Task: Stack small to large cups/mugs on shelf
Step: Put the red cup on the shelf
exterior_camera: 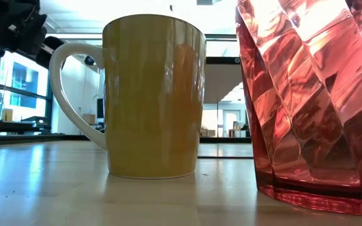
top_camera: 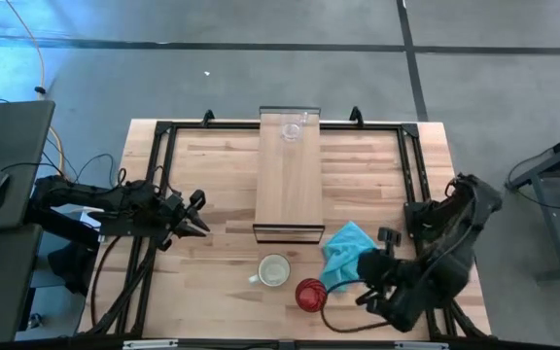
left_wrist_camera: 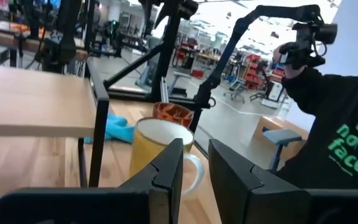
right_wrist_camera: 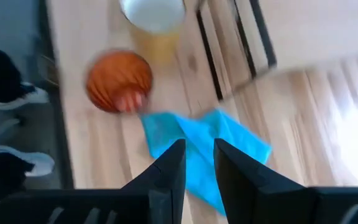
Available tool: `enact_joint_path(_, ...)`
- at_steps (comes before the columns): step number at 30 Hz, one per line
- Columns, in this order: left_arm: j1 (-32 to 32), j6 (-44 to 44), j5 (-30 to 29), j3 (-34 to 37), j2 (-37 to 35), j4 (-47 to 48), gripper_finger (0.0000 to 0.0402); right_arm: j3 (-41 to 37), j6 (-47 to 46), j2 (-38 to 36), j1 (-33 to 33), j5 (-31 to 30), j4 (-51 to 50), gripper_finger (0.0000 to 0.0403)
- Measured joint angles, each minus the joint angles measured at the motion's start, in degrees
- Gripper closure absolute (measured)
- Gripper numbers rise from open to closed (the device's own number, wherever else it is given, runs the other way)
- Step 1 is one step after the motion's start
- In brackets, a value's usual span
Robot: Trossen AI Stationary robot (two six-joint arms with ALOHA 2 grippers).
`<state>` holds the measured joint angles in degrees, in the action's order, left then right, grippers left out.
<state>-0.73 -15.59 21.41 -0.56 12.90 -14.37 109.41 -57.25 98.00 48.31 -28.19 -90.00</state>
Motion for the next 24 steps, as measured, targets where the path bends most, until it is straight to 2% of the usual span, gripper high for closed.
enact_joint_path(4, 0.0, -1.19, -0.02, 0.0, -0.02, 0.11, 0.0334, -6.42, -4.81, 0.0, -1.98, 2.92, 2.8, 0.0321)
enact_joint_path(11, 0.0, -1.21, -2.63, 0.0, -0.02, 0.02, 0.0334, -14.11, -1.4, 0.0, -5.95, 6.75, 18.31, 0.0281)
enact_joint_path(24, 0.0, -1.21, -3.02, 0.0, -0.02, 0.03, 0.0334, -15.52, -10.23, 0.24, -10.79, 9.1, 23.75, 0.0277)
